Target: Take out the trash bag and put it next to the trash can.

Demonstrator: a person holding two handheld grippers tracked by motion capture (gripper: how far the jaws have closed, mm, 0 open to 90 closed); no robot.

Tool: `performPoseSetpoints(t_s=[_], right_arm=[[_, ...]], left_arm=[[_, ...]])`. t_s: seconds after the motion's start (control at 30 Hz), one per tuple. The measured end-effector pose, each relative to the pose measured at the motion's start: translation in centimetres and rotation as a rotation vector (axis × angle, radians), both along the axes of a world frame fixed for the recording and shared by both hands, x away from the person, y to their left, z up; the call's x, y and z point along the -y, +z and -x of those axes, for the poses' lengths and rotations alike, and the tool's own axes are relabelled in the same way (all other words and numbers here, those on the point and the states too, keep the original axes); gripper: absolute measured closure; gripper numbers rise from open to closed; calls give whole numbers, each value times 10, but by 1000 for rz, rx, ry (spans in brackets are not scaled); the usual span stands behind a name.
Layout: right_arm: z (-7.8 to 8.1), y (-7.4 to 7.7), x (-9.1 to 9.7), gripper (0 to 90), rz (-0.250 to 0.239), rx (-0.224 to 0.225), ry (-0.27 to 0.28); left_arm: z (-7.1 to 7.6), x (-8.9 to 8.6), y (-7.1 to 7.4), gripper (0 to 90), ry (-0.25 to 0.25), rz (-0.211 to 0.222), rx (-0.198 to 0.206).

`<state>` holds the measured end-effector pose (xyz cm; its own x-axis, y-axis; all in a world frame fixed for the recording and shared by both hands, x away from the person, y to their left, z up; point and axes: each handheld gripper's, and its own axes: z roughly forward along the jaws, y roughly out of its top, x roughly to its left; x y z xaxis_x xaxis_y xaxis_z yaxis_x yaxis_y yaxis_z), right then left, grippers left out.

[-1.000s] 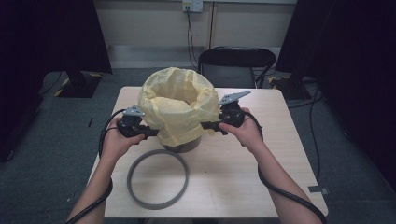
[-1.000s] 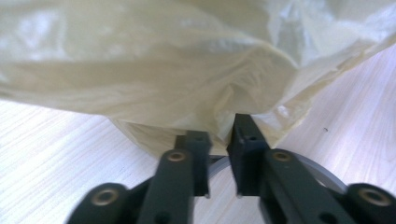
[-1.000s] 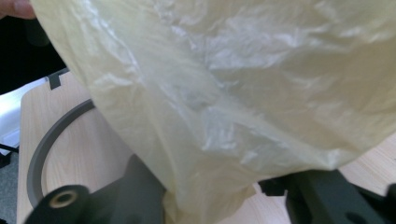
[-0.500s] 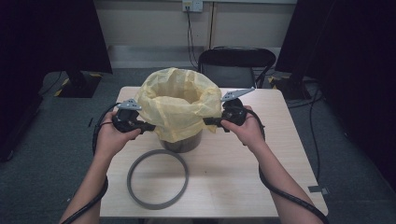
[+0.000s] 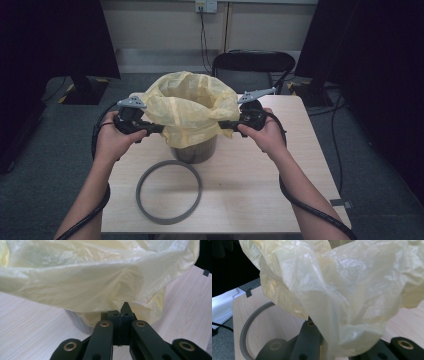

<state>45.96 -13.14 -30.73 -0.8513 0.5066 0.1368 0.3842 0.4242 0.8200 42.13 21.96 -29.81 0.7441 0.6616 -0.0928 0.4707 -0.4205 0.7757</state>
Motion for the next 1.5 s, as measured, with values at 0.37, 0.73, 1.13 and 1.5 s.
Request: performPoseSetpoints(t_s=[0.37,0.73,1.13,1.5], right_arm=[[-5,16,-2,848,11,15,1],[-5,27,-3,846,26,43,6],[-1,39,-3,843,52,54,-2],[0,50,-2,843,42,73,-13]], left_arm=[[0,-6,15,900,8,40,7],[-1,-7,26,900,26,55,26],[3,-6,42,900,41,29,35],[4,-4,52,900,53,14,40]])
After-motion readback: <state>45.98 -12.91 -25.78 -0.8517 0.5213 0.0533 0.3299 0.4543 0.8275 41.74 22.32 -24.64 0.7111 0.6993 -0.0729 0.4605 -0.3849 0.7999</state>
